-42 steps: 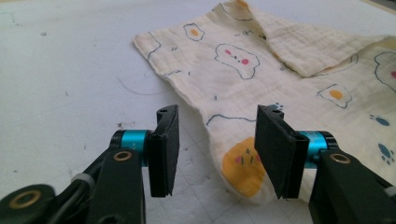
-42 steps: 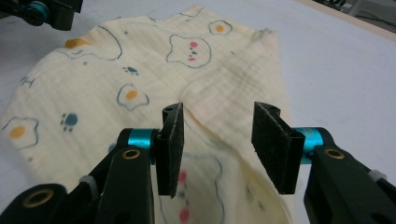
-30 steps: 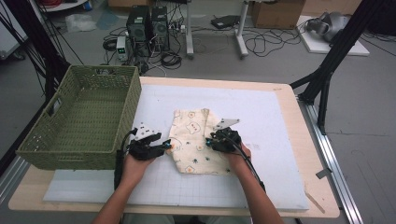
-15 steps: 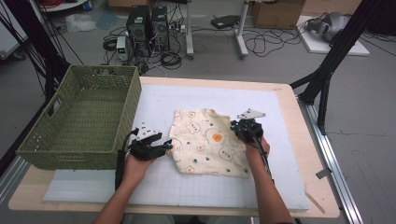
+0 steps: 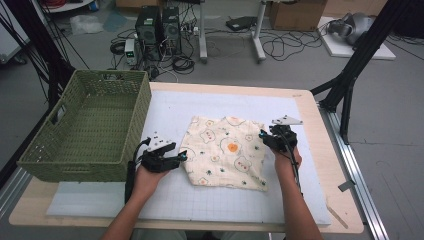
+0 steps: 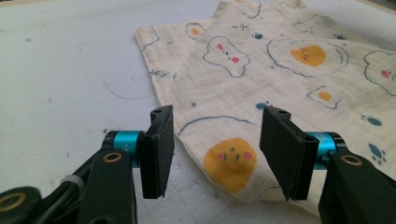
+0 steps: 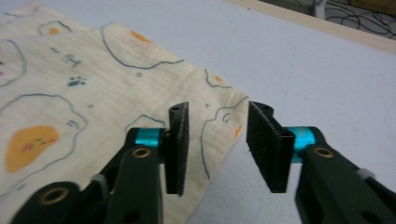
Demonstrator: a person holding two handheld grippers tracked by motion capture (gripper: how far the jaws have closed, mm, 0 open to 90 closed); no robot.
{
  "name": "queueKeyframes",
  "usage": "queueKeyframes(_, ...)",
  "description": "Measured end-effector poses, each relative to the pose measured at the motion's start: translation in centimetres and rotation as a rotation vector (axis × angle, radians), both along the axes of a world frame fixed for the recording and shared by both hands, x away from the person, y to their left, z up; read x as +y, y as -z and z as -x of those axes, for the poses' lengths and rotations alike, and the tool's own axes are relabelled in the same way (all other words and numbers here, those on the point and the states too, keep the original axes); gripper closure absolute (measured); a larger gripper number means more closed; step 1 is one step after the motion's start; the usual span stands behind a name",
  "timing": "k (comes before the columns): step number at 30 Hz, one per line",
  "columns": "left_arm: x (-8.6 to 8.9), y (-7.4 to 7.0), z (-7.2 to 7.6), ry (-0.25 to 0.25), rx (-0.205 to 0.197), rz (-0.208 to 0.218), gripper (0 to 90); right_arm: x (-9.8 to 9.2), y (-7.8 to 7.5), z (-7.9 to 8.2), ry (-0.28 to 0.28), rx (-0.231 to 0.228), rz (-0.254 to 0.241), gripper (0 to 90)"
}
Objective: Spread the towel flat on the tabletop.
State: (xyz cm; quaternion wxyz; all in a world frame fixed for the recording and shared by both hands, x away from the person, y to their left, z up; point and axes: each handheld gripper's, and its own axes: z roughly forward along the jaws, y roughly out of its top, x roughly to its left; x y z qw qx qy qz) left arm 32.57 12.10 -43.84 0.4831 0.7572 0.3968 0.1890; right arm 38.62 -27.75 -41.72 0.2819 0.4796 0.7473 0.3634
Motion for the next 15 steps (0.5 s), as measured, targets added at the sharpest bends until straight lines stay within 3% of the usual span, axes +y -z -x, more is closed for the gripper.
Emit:
queueKeyframes(4,0.2,-0.1,-0.1,-0.016,-0.003,0.024,43.2,-0.6,-0.9,1.6,-0.038,-0.016,-0.053,44.4)
queueKeyframes(7,0.3,-0.2,0.0,-0.017,0.004,0.016,42.9,-1.2,-1.4,3.1,-0.065,-0.041,-0.089,43.4)
queueKeyframes(8,0.3,-0.2,0.0,-0.013,0.003,0.014,42.9,-1.4,-1.4,3.7,-0.083,-0.045,-0.081,44.5)
queueKeyframes(11,0.5,-0.2,-0.1,-0.024,0.000,0.022,42.9,-1.7,-0.8,5.1,-0.121,-0.032,-0.067,49.3)
queueKeyframes(15,0.5,-0.1,-0.3,-0.027,0.005,0.020,42.7,-1.9,0.7,5.9,-0.137,0.028,-0.058,51.0)
